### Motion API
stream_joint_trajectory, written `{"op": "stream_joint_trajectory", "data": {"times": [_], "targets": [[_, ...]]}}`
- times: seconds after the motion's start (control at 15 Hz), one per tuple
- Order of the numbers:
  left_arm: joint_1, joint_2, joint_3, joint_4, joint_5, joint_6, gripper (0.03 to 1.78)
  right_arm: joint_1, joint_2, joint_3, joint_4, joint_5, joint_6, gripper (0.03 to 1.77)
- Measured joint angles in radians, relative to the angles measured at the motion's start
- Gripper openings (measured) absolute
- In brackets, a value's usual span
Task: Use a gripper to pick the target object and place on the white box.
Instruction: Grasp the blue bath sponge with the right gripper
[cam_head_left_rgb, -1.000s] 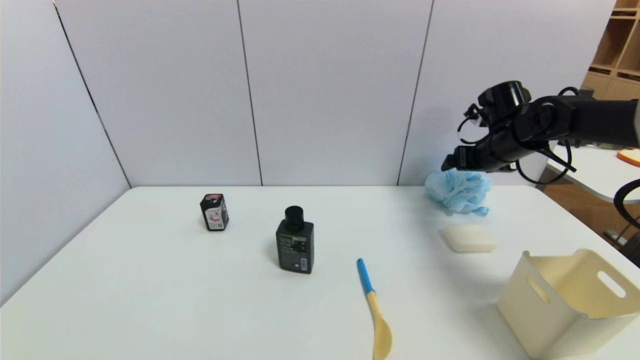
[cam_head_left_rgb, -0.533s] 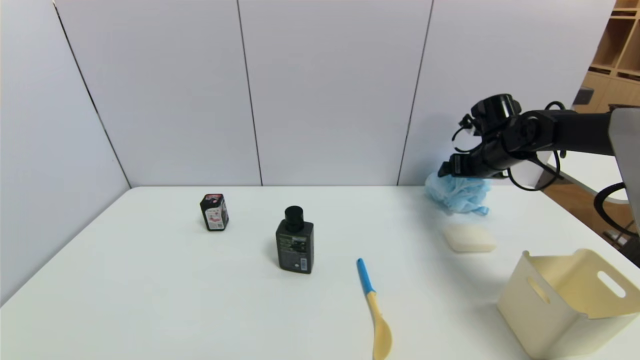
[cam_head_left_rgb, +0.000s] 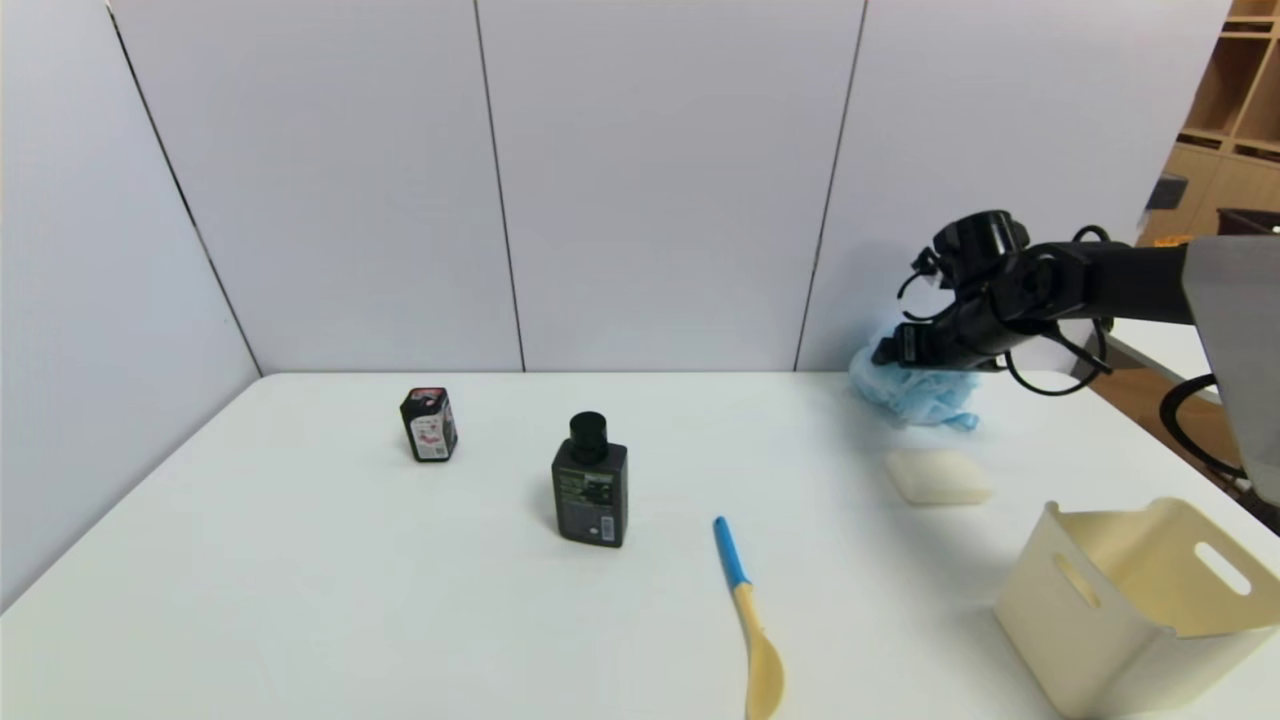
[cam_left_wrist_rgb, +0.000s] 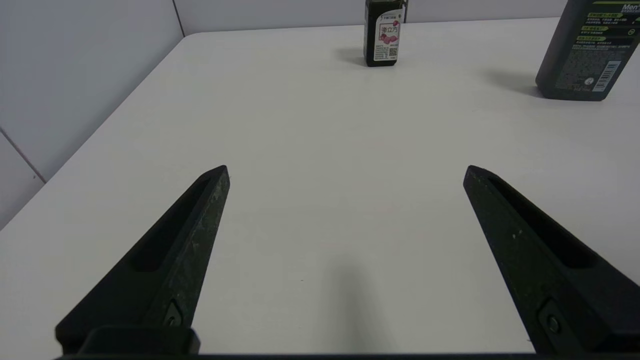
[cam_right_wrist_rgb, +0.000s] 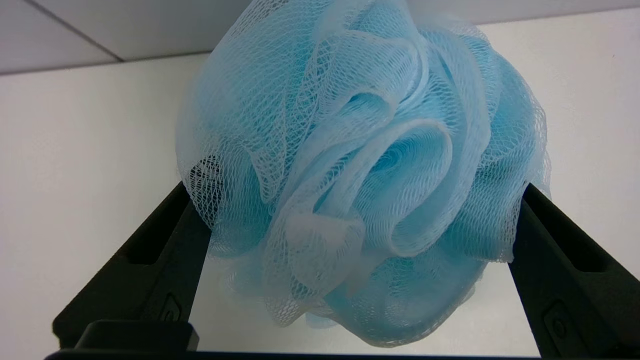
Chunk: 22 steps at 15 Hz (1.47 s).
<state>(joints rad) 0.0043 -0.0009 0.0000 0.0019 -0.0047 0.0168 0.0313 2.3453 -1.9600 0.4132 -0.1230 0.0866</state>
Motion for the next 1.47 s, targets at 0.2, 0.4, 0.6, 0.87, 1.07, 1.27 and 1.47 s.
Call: {"op": "stream_joint_trajectory", "data": {"times": [0.2,0.4,0.6,0.87,1.07,1.27,1.47], "targets": [[0.000,0.000,0.000,0.000,0.000,0.000,1.69,-0.007,0.021,0.001,-0.054,-0.003,-0.020,1.70],[0.000,0.000,0.000,0.000,0.000,0.000,1.69,-0.011,0.037,0.001,-0.049,-0.003,-0.023,1.70],[0.000,0.000,0.000,0.000,0.000,0.000,1.69,-0.012,0.051,0.001,-0.043,-0.001,-0.023,1.70],[0.000,0.000,0.000,0.000,0.000,0.000,1.69,-0.010,0.071,0.001,-0.047,0.000,-0.024,1.70],[0.000,0.000,0.000,0.000,0.000,0.000,1.69,-0.010,0.087,0.001,-0.055,0.001,-0.025,1.70],[0.000,0.000,0.000,0.000,0.000,0.000,1.69,-0.012,0.099,0.000,-0.065,0.002,-0.038,1.70],[0.000,0.000,0.000,0.000,0.000,0.000,1.69,-0.013,0.112,0.000,-0.076,0.002,-0.040,1.70]]}}
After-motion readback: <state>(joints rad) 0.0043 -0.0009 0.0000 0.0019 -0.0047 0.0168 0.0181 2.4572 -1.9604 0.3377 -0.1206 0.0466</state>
